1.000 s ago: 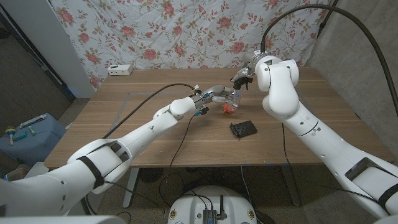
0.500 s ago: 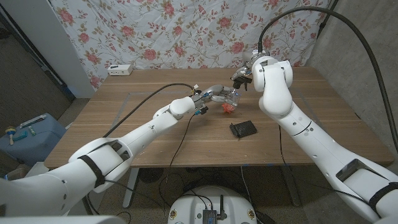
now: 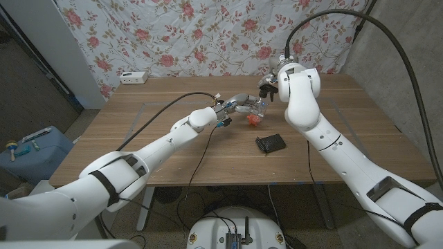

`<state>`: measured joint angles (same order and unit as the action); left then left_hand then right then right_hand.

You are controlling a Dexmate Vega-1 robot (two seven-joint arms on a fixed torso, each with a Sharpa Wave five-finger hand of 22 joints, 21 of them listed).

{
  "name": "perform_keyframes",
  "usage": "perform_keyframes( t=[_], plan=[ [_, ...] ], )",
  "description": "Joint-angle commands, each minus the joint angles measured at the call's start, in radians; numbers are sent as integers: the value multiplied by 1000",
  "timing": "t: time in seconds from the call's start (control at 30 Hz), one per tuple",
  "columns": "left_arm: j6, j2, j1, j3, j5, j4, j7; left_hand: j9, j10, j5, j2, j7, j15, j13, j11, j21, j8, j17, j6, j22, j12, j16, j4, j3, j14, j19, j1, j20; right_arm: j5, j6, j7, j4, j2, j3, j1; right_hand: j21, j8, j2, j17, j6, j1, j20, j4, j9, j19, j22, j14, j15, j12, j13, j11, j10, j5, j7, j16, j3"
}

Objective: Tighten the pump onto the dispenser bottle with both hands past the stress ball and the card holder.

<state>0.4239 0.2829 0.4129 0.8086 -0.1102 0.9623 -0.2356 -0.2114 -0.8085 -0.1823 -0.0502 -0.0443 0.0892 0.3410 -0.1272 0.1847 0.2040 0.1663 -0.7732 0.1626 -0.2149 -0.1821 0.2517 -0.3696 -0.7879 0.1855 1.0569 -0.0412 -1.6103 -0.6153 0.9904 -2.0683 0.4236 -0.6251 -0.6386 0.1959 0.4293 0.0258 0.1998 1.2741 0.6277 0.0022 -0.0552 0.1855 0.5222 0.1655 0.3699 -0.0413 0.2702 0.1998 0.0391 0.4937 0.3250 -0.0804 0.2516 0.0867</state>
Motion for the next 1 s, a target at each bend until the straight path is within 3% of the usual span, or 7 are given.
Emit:
perform_keyframes(
  t=[0.03, 0.47, 0.9, 1.0],
  plan=[
    [13, -8, -6, 0, -5, -22, -4, -3, -12, -8, 91, -3, 49, 5, -2, -1, 6, 1, -64, 3, -4, -2, -92, -98, -1, 0, -49, -62, -25, -3, -26, 29, -25, -11, 4, -2, 15, 11, 3, 40, 8, 0, -2, 1, 13, 2, 23, -8, 7, 1, -4, 23, -2, 2, 6, 0],
    [8, 3, 11, -3, -9, 5, -1, -3, -11, -8, 92, -4, 49, 5, -1, -1, 6, 1, -65, 3, -4, -2, -93, -99, -2, 0, -49, -61, -52, -17, -50, 34, -47, -14, -8, 2, 40, 21, 2, 124, 24, -7, -12, -2, 41, 3, 80, -25, 12, -1, -7, 87, -8, 6, 11, 7],
    [-10, 29, 33, -11, -15, 53, -5, -3, -11, -8, 91, -3, 48, 5, -3, -1, 7, 1, -66, 3, -3, -2, -92, -99, -2, 1, -49, -61, -101, -8, -21, 38, -68, -18, -13, 0, 73, 37, -3, 150, 73, -20, -39, -2, 56, 2, 119, -49, 12, -4, -24, 135, -8, -7, 8, 28],
    [-4, 26, 29, -11, -15, 43, -8, -3, -9, -8, 92, -6, 48, 6, -1, -1, 6, 1, -65, 3, -3, -2, -93, -99, -3, 1, -49, -61, -108, -4, -14, 42, -75, -17, -12, -2, 90, 46, -5, 152, 98, -19, -54, 0, 57, 2, 125, -53, 8, -5, -28, 145, -8, -6, 3, 40]
  ],
)
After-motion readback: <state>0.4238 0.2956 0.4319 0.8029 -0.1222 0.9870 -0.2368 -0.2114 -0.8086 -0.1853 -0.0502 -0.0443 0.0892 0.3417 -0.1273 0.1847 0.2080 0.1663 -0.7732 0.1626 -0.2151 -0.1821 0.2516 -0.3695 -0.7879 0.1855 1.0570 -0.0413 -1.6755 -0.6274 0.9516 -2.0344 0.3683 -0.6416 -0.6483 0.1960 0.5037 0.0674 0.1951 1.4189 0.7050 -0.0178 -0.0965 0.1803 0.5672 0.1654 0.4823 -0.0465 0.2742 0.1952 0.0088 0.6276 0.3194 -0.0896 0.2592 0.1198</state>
